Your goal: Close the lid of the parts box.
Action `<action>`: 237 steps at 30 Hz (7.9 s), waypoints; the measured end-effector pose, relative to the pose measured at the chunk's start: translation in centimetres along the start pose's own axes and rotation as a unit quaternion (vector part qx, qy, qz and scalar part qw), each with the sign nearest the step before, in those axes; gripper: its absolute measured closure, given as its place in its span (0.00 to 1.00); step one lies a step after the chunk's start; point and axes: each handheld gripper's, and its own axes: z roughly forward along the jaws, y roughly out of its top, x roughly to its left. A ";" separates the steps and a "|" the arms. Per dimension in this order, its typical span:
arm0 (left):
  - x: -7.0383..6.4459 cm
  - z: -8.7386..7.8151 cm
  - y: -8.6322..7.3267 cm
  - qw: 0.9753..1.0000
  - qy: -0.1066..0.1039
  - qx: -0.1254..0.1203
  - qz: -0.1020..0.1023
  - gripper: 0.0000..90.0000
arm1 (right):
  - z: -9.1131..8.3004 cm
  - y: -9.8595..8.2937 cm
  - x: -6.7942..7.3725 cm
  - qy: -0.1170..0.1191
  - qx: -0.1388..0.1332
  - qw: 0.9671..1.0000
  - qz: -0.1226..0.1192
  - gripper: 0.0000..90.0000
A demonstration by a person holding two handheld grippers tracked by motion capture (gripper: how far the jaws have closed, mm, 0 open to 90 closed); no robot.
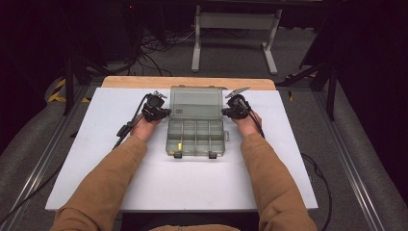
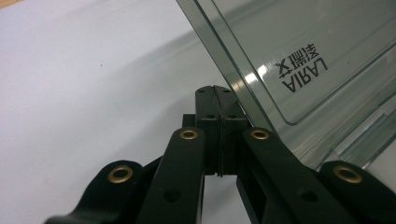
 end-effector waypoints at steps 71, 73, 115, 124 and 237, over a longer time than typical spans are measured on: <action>-0.8 -2.4 0.8 0.999 0.004 -0.047 0.006 1.00 | -3.7 0.8 0.5 -0.001 -0.080 0.997 -0.023 1.00; -0.8 -2.5 0.8 0.999 0.003 -0.046 0.006 1.00 | -3.8 0.7 0.6 0.000 -0.081 0.996 -0.024 1.00; -1.4 -4.1 0.7 0.999 -0.031 -0.020 0.034 1.00 | -6.2 -0.5 2.3 0.028 -0.090 0.994 -0.052 1.00; -2.0 -4.6 0.7 0.998 -0.034 -0.013 0.055 1.00 | -6.8 -0.6 3.0 0.045 -0.089 0.993 -0.060 1.00; -8.3 -8.5 -2.8 0.972 -0.137 0.078 0.174 0.99 | -8.6 -3.5 9.9 0.130 0.020 0.984 -0.122 0.98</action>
